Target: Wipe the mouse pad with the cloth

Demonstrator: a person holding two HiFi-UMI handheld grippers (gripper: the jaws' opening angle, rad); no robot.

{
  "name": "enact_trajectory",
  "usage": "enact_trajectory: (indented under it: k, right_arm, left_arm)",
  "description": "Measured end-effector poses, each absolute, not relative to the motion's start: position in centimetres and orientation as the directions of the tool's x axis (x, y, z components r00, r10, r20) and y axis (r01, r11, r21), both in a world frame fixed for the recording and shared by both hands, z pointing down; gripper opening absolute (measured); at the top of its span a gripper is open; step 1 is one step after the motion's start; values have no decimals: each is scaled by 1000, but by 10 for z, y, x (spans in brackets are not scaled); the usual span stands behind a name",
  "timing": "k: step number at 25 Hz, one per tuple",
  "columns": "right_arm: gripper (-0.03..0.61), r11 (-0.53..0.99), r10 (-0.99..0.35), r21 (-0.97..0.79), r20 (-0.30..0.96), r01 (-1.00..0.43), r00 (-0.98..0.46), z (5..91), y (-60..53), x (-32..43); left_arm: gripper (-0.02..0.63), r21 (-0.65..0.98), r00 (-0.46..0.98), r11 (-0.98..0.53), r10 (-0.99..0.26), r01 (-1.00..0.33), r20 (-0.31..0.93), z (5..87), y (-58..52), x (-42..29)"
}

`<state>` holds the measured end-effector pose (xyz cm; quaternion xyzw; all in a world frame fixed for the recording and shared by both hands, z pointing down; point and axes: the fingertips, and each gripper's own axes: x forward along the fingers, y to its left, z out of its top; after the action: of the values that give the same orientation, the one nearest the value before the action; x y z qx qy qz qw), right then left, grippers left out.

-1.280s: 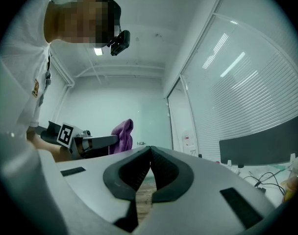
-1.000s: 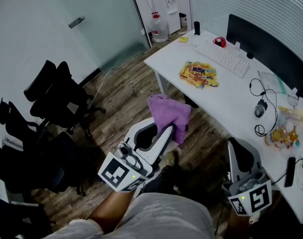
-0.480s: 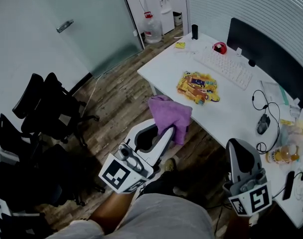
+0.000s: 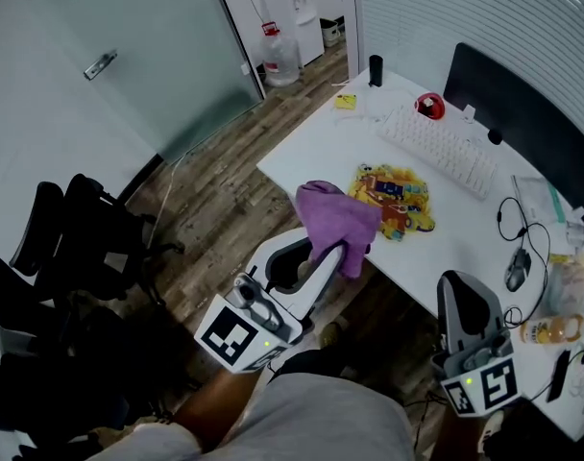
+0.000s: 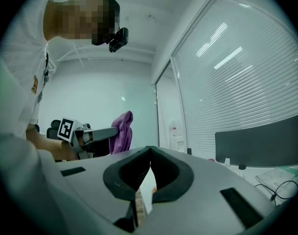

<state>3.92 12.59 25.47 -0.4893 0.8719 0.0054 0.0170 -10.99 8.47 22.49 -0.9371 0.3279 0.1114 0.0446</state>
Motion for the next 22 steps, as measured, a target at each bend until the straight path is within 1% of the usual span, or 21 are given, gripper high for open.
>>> enact_trajectory:
  k: [12, 15, 19, 22]
  right_arm:
    - [12, 427, -903, -20, 40, -904, -428, 279, 64, 23]
    - [12, 412, -909, -18, 60, -911, -412, 284, 57, 23]
    - [12, 394, -916, -13, 79, -919, -393, 286, 49, 28]
    - [12, 389, -917, -15, 97, -921, -388, 290, 42, 33]
  left_arm:
    - [81, 23, 829, -845, -529, -534, -184, 249, 11, -119]
    - [81, 33, 839, -856, -513, -516, -183, 253, 1, -114]
    - [81, 35, 840, -864, -497, -502, -216, 250, -9, -104]
    - [81, 51, 850, -870, -491, -491, -191, 256, -13, -94]
